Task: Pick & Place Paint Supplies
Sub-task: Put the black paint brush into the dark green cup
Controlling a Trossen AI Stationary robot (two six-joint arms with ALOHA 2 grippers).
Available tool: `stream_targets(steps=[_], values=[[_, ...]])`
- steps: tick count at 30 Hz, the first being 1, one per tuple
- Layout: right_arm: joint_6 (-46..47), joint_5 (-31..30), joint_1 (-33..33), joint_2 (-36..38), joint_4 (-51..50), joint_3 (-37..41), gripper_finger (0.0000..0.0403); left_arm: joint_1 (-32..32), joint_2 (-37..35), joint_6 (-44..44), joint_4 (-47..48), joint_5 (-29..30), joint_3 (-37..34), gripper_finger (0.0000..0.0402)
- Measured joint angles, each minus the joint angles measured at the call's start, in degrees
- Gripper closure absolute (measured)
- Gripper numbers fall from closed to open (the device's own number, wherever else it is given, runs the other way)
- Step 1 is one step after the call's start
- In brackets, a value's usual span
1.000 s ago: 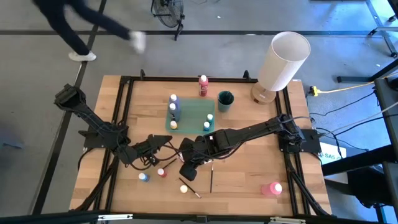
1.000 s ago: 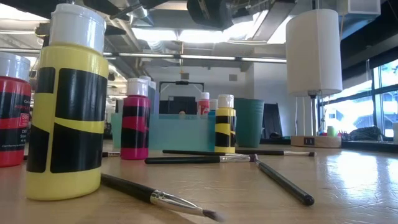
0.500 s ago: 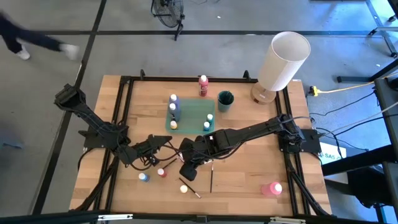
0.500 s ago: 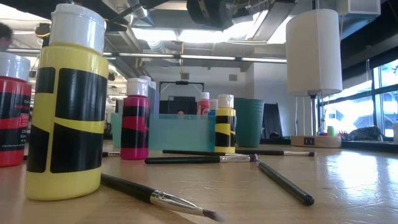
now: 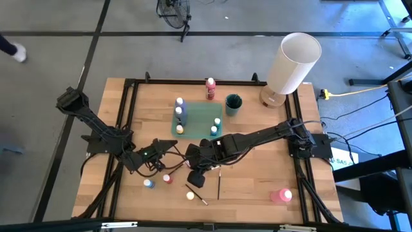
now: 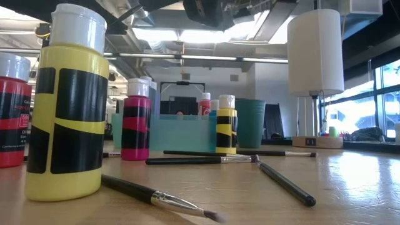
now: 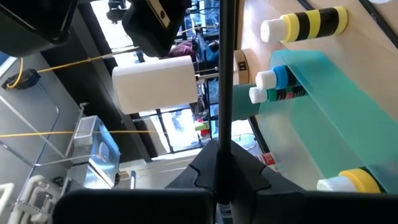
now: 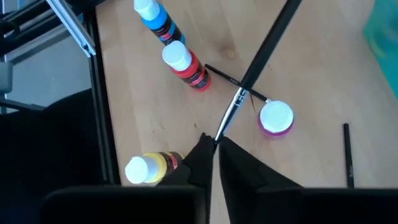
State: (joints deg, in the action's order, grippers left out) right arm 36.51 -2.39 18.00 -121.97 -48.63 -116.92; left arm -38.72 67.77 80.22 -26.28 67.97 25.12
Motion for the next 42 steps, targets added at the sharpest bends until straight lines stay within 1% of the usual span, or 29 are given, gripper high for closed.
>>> stream_targets(steps=[3, 8, 12, 14, 19, 22, 24, 26, 28, 30, 31, 33, 36, 38, 40, 42], values=[[-0.4, -0.2, 0.1, 0.0, 0.0, 0.0, 0.0346, 0.0, 0.0, -1.0, 0.0, 0.7, 0.0, 0.0393], [0.1, -0.1, 0.9, 0.0, -2.1, 0.0, 0.0297, 0.0, 0.0, -6.2, -0.1, 3.8, 0.0, 0.0393], [2.6, 0.4, 2.1, 0.0, -5.6, 0.0, 0.0256, 0.0, 0.0, -11.9, 0.0, 4.0, 0.0, 0.0393], [3.0, 0.5, 3.0, 0.0, -7.1, 0.0, 0.024, 0.0, 0.0, -16.4, 0.0, 3.2, 0.0, 0.0393], [1.9, -1.3, 5.7, 0.0, -6.8, 0.0, 0.0215, 0.2, -1.4, -29.3, 0.2, -2.7, 0.0, 0.0393], [1.2, -2.7, 7.1, 0.0, -6.2, 0.0, 0.0207, 0.4, -4.6, -36.4, 2.8, -9.6, 0.0, 0.0393], [0.9, -3.6, 8.0, 0.0, -6.2, 0.0, 0.0204, 0.5, -7.6, -41.7, 5.3, -16.2, 0.0, 0.0393], [0.8, -3.6, 8.8, 0.0, -6.2, 0.0, 0.0204, 1.3, -11.0, -48.4, 8.1, -25.6, 0.0, 0.0393], [0.0, -3.6, 9.5, 0.0, -5.9, 0.0, 0.0204, 3.0, -14.2, -55.2, 10.7, -37.5, 0.0, 0.0393], [-1.7, -3.6, 10.1, 0.0, -5.1, 0.0, 0.0204, 5.0, -16.2, -60.1, 11.2, -48.4, 0.0, 0.0393], [-3.2, -3.6, 10.3, 0.0, -4.1, 0.0, 0.0204, 5.8, -16.7, -61.9, 10.8, -53.0, 0.0, 0.0393], [-7.1, -3.5, 10.8, 0.0, -1.2, 0.0, 0.0204, 7.1, -16.8, -64.0, 9.2, -60.1, 0.0, 0.0393], [-14.0, -3.8, 11.1, 0.0, 5.1, 0.0, 0.0204, 8.6, -15.8, -65.4, 5.1, -66.6, 0.0, 0.0393], [-19.8, -5.3, 11.1, 0.2, 9.2, 0.0, 0.0204, 9.4, -14.7, -66.0, 2.6, -70.2, 0.0, 0.0393], [-26.5, -8.5, 11.3, 0.5, 12.0, -0.4, 0.0204, 9.9, -13.4, -66.2, -0.3, -73.5, 0.0, 0.0393], [-32.4, -13.6, 11.7, 0.7, 12.6, -1.9, 0.0204, 10.1, -12.0, -66.2, -2.1, -75.9, 0.0, 0.0393]])
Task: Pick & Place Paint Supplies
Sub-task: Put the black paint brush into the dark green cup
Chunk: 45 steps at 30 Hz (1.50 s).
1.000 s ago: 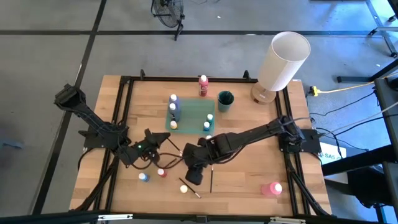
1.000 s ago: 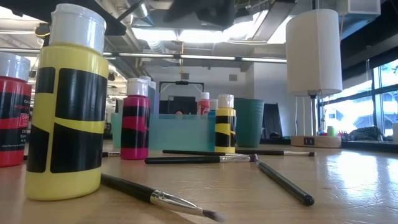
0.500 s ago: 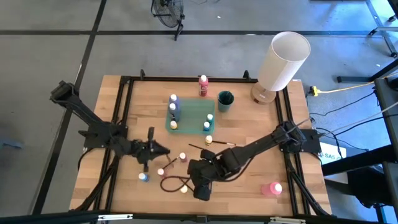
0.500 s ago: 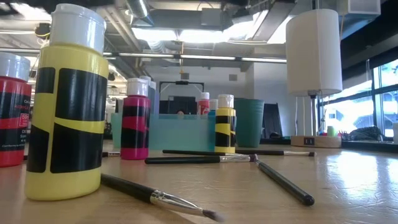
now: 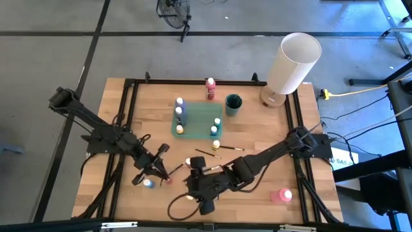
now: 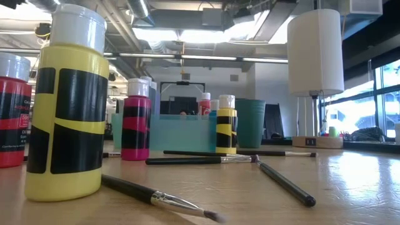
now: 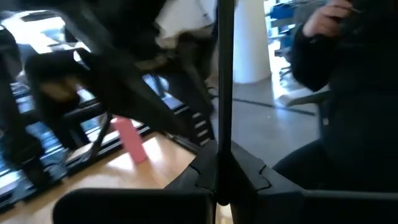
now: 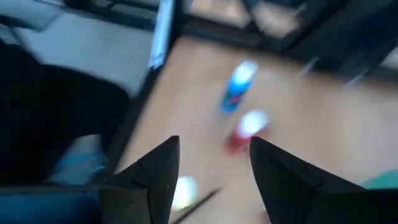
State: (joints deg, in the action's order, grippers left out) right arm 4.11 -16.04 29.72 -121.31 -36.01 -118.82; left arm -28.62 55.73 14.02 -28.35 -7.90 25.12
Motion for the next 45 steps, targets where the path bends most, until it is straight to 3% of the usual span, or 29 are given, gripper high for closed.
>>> stream_targets(steps=[3, 10, 16, 23, 31, 38, 45], values=[[-7.5, -6.8, 1.1, 0.6, 2.1, -1.7, 0.0204, 0.0, 1.8, 1.4, -0.2, -0.7, 0.0, 0.0393], [-20.1, -9.6, 3.1, 0.6, 10.9, -3.2, 0.0204, -0.1, 6.6, 1.5, -7.4, -3.4, 0.0, 0.0393], [-25.6, -13.3, 2.8, 0.6, 17.1, -3.3, 0.0204, -0.2, 10.8, 0.6, -12.4, -5.3, 0.0, 0.0393], [-26.2, -3.3, 1.2, 0.6, 20.5, -3.3, 0.0205, -0.1, 13.2, 0.6, -16.6, -5.3, 0.0, 0.0393], [-27.3, 2.9, -0.8, 0.6, 23.6, -3.3, 0.0206, 0.1, 13.3, 1.1, -16.9, -5.2, 0.0, 0.0393], [-25.2, 12.0, -3.4, 0.3, 25.0, -3.3, 0.0206, 2.0, 13.3, -1.3, -16.9, -5.1, 0.0, 0.0393], [-24.4, 12.3, -4.0, -0.3, 24.6, -3.3, 0.0206, 2.3, 13.3, -1.4, -16.9, -5.7, 0.0, 0.0393]])
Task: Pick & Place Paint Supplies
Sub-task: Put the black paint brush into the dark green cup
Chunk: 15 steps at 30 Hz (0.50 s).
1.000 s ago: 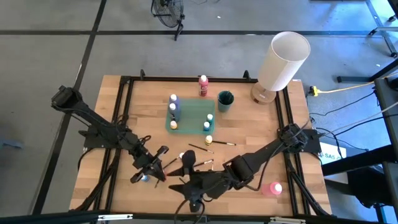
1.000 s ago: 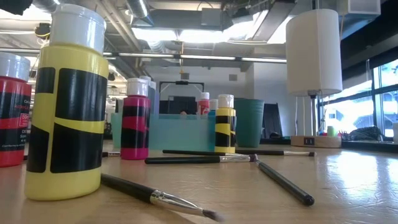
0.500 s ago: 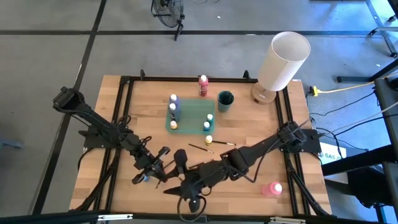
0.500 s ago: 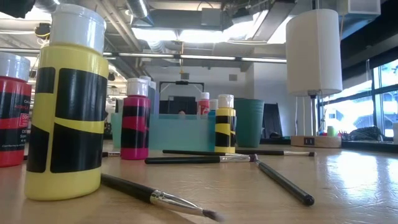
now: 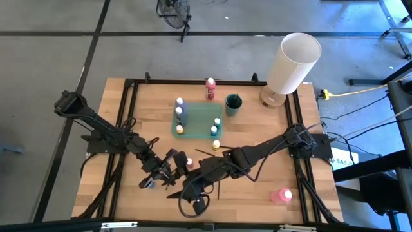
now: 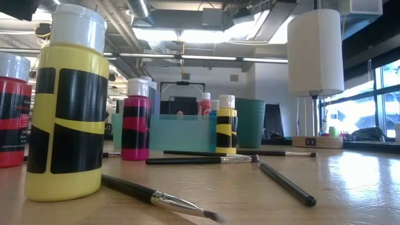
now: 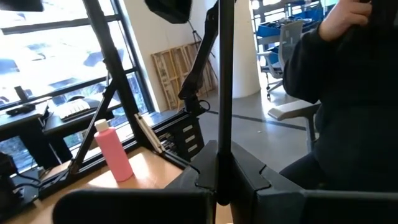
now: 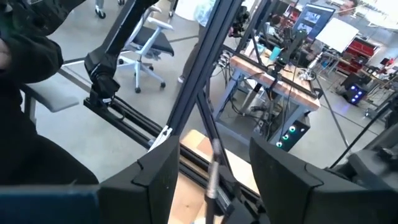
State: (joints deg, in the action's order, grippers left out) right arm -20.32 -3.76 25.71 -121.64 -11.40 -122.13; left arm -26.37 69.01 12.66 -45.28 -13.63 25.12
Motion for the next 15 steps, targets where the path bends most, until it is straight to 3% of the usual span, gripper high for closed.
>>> stream_targets(steps=[15], values=[[0.9, 4.0, -0.9, -0.1, 0.5, 0.6, 0.024, 0.0, 0.0, 0.1, 0.0, 0.6, 0.0, 0.0393]])
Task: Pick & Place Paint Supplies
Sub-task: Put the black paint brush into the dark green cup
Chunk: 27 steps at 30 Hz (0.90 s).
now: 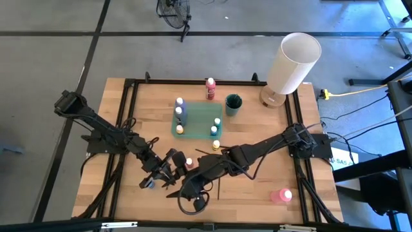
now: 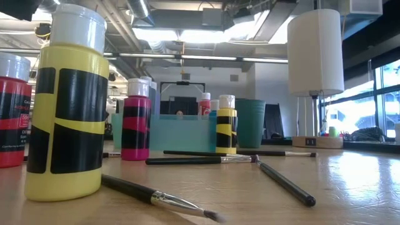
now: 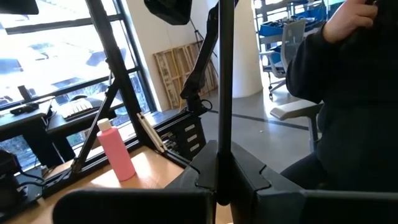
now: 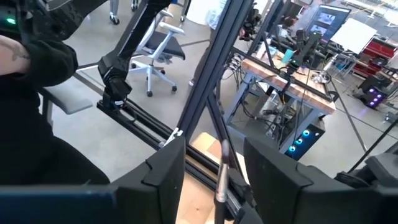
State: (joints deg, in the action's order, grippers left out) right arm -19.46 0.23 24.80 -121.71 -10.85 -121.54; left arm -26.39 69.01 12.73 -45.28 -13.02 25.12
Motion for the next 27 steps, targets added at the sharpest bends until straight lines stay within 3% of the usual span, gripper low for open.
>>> stream_targets(steps=[16, 27], values=[[-0.3, 0.0, -0.5, -1.1, -0.2, 0.1, 0.0299, 1.0, 0.0, -0.1, 0.0, 0.0, 0.0, 0.0393], [0.0, -0.2, -0.3, -1.1, -1.2, 0.1, 0.0304, 1.0, 0.0, -1.1, 0.1, -1.0, 0.0, 0.0393]])
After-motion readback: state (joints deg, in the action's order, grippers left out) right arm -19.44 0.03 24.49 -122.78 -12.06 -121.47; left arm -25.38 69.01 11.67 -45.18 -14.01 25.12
